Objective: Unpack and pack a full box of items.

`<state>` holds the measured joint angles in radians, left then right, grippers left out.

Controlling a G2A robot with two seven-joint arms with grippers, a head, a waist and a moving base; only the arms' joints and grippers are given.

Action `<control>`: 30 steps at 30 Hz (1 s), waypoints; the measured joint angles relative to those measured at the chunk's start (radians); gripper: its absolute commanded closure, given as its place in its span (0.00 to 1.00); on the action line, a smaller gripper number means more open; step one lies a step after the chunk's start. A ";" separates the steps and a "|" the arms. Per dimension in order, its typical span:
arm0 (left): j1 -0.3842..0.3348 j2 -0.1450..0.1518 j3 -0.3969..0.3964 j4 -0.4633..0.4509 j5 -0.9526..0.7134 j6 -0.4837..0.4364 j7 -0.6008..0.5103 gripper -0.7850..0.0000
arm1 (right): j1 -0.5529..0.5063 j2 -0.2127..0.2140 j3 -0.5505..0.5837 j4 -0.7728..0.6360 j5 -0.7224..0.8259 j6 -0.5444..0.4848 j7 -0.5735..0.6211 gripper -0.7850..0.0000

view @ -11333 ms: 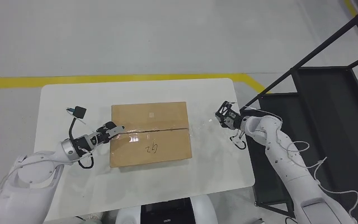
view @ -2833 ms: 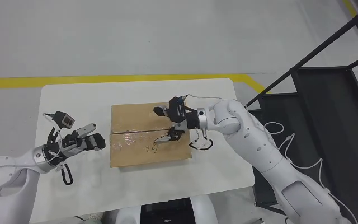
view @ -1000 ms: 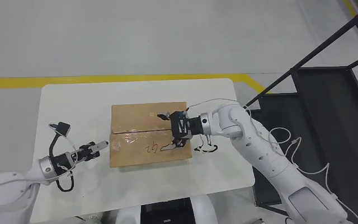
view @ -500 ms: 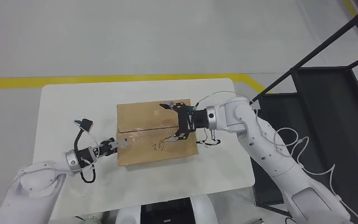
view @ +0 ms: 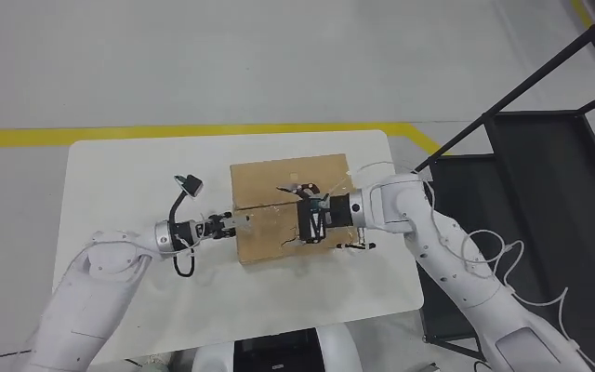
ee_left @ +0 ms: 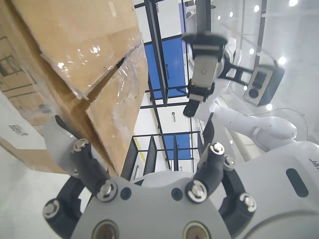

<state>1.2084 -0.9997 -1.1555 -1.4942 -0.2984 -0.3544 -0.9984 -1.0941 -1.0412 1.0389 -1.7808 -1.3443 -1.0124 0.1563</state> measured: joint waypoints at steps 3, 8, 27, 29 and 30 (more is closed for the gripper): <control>-0.009 0.001 -0.023 0.037 -0.044 -0.025 0.002 0.00 | 0.002 0.007 -0.048 -0.037 -0.101 0.001 -0.029 0.00; 0.079 0.029 -0.167 0.005 -0.082 -0.050 0.022 0.00 | -0.017 0.005 -0.090 -0.089 -0.314 0.144 -0.119 0.00; 0.402 0.068 -0.483 -0.227 -0.097 -0.041 0.096 0.00 | 0.048 -0.045 -0.262 0.009 -0.515 0.340 -0.189 0.16; 0.408 0.068 -0.485 -0.229 -0.095 -0.042 0.096 0.00 | 0.056 -0.054 -0.274 0.024 -0.502 0.357 -0.181 0.32; 0.410 0.068 -0.486 -0.230 -0.095 -0.042 0.096 0.00 | 0.059 -0.057 -0.278 0.030 -0.497 0.364 -0.177 0.41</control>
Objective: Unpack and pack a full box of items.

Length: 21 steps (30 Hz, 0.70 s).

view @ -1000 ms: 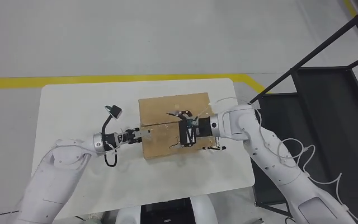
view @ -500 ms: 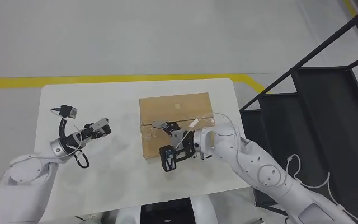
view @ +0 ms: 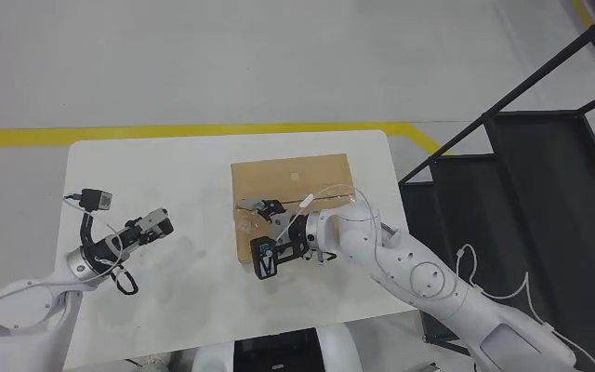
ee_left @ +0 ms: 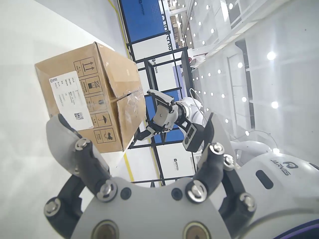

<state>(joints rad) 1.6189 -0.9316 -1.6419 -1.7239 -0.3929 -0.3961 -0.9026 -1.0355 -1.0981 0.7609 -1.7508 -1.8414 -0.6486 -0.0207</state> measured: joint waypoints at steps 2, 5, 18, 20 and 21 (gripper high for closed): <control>0.004 0.000 -0.003 -0.001 -0.001 0.001 0.001 0.00 | 0.005 -0.007 -0.008 0.012 0.010 0.015 0.008 0.50; 0.007 0.000 -0.005 -0.003 -0.002 0.003 0.001 0.00 | 0.010 -0.015 -0.021 0.027 0.012 0.034 0.019 0.57; 0.016 -0.001 -0.017 -0.009 -0.005 0.010 -0.006 0.00 | 0.036 -0.044 -0.058 0.067 -0.012 0.056 0.077 1.00; 0.017 -0.001 -0.018 -0.009 -0.007 0.011 -0.007 0.00 | 0.037 -0.047 -0.058 0.068 -0.012 0.053 0.082 1.00; 0.017 -0.001 -0.018 -0.009 -0.007 0.011 -0.008 0.00 | 0.037 -0.048 -0.058 0.068 -0.011 0.052 0.084 1.00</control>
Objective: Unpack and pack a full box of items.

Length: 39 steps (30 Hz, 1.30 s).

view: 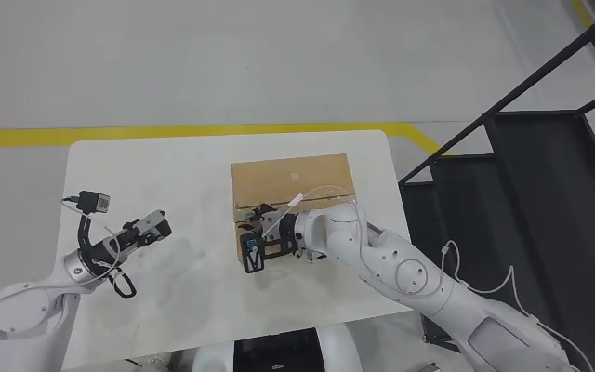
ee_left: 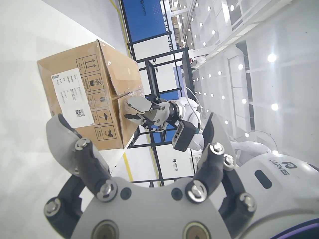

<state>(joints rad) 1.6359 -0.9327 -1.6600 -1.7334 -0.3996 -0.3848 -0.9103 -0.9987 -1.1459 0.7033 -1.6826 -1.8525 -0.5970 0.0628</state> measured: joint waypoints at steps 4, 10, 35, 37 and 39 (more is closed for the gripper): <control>0.001 0.000 -0.003 0.002 -0.002 0.000 0.000 0.00 | 0.002 -0.003 0.006 -0.002 0.003 -0.010 0.007 1.00; 0.002 -0.001 -0.005 0.005 -0.005 0.003 -0.005 0.00 | -0.001 -0.007 0.057 -0.022 0.116 -0.012 -0.047 1.00; -0.334 -0.052 0.332 0.289 -0.052 -0.014 -0.062 0.00 | -0.073 0.001 0.266 -0.063 0.382 0.078 -0.129 1.00; -0.357 -0.058 0.355 0.325 -0.052 -0.017 -0.050 0.00 | -0.085 0.004 0.282 -0.077 0.379 0.076 -0.127 1.00; -0.366 -0.062 0.368 0.347 -0.057 -0.020 -0.053 0.00 | -0.095 0.006 0.296 -0.087 0.378 0.073 -0.129 1.00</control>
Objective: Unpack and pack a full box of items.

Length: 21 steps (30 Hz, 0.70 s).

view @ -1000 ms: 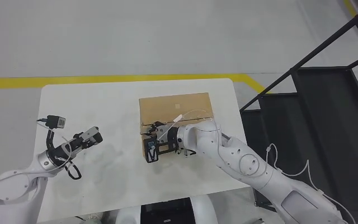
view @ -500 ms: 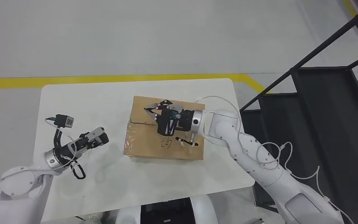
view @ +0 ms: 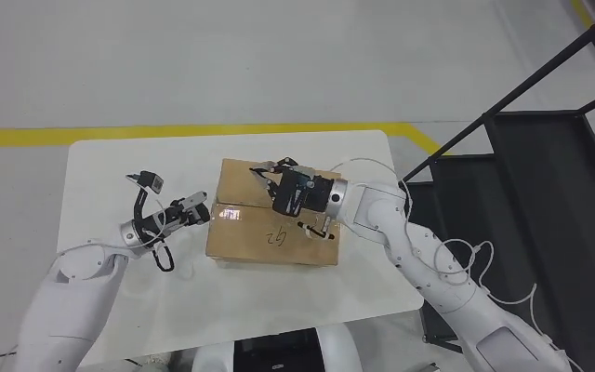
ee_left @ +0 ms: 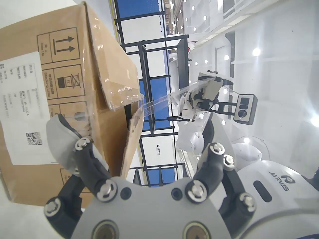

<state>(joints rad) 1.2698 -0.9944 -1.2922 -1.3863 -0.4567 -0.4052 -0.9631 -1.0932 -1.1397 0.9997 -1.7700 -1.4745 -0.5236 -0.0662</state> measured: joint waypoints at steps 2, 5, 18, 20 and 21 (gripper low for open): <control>-0.004 -0.003 0.014 0.012 -0.004 -0.001 -0.005 0.00 | -0.009 0.003 0.018 -0.009 0.000 -0.001 -0.006 1.00; -0.002 -0.010 0.036 0.011 -0.038 -0.002 -0.016 0.00 | -0.017 0.006 0.042 -0.019 0.001 0.003 -0.015 1.00; -0.041 -0.040 0.153 0.049 -0.060 -0.002 -0.054 0.00 | -0.060 0.009 0.113 -0.050 0.020 0.056 -0.039 1.00; -0.049 -0.043 0.163 0.062 -0.056 0.000 -0.068 0.00 | -0.059 0.008 0.121 -0.046 0.032 0.064 -0.042 1.00; -0.052 -0.043 0.166 0.068 -0.052 0.003 -0.074 0.00 | -0.058 0.008 0.124 -0.045 0.035 0.066 -0.042 1.00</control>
<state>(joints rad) 1.2180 -1.0376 -1.1260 -1.3185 -0.5089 -0.4018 -1.0374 -1.1512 -1.1317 1.1235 -1.8151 -1.4396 -0.4573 -0.1085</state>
